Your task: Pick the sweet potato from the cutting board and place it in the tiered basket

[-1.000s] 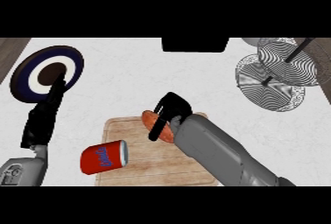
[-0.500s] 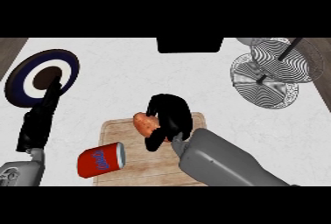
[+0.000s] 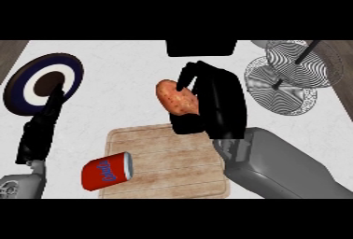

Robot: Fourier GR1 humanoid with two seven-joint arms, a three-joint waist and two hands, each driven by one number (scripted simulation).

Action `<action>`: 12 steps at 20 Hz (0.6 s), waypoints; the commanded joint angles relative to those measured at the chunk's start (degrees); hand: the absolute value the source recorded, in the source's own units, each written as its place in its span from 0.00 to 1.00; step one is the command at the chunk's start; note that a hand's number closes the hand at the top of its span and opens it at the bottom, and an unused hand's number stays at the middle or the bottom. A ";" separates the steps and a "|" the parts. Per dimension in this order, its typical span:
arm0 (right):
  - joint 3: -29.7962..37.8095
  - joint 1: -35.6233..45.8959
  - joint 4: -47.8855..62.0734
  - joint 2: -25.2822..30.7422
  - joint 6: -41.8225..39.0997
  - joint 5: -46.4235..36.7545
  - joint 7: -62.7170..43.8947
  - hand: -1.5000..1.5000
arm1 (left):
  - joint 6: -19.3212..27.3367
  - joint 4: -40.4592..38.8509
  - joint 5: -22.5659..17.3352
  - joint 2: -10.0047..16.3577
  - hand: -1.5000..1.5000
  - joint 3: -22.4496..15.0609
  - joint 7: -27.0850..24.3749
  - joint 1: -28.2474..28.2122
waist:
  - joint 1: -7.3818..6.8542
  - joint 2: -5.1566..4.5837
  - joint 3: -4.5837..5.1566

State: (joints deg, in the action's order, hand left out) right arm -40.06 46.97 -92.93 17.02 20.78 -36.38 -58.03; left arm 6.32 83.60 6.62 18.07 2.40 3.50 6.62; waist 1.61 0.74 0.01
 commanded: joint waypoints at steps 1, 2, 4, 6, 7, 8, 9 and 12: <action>5.29 1.80 -6.89 5.12 -5.02 -4.63 -6.43 1.00 | -0.86 -2.79 -0.61 0.90 0.50 1.87 -2.69 1.82 | -0.36 -0.36 0.04; 7.11 0.43 -7.57 9.41 -6.49 -3.29 -2.93 1.00 | -1.03 2.23 0.08 0.00 0.50 -0.57 1.77 -0.09 | -0.75 -0.29 -0.03; 7.44 2.02 -11.90 10.65 -13.32 -3.75 -8.82 1.00 | 0.06 -0.17 0.63 -0.10 0.50 0.43 0.42 1.03 | -0.31 -0.18 0.03; 12.43 3.56 -9.79 13.78 -18.38 2.73 -4.33 1.00 | -0.53 2.54 0.37 0.06 0.50 0.31 -0.15 -0.99 | -1.28 -0.38 0.01; 14.71 2.38 -11.88 13.68 -19.07 4.34 -3.55 1.00 | -0.81 0.50 0.43 0.05 0.50 0.72 0.31 0.99 | -1.14 -0.52 0.00; 18.24 5.74 -7.86 13.04 -19.28 7.11 -0.91 1.00 | -0.97 -4.06 0.22 -1.35 0.50 0.49 -3.58 1.59 | -1.32 -0.73 0.04; 18.33 -2.98 -10.18 14.05 -15.01 6.03 3.65 1.00 | -0.95 2.26 0.46 -0.52 0.50 0.33 2.16 1.67 | -1.41 -0.64 -0.04; 24.68 0.99 -6.25 13.54 -18.72 11.45 6.92 1.00 | 0.27 2.45 2.04 -2.39 0.50 -1.06 1.64 1.60 | -1.79 -0.71 -0.02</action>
State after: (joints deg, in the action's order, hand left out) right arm -22.25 47.73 -101.20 29.26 5.63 -30.03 -55.33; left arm 5.54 83.85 7.38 17.42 2.71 3.88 8.24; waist 0.29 0.15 0.01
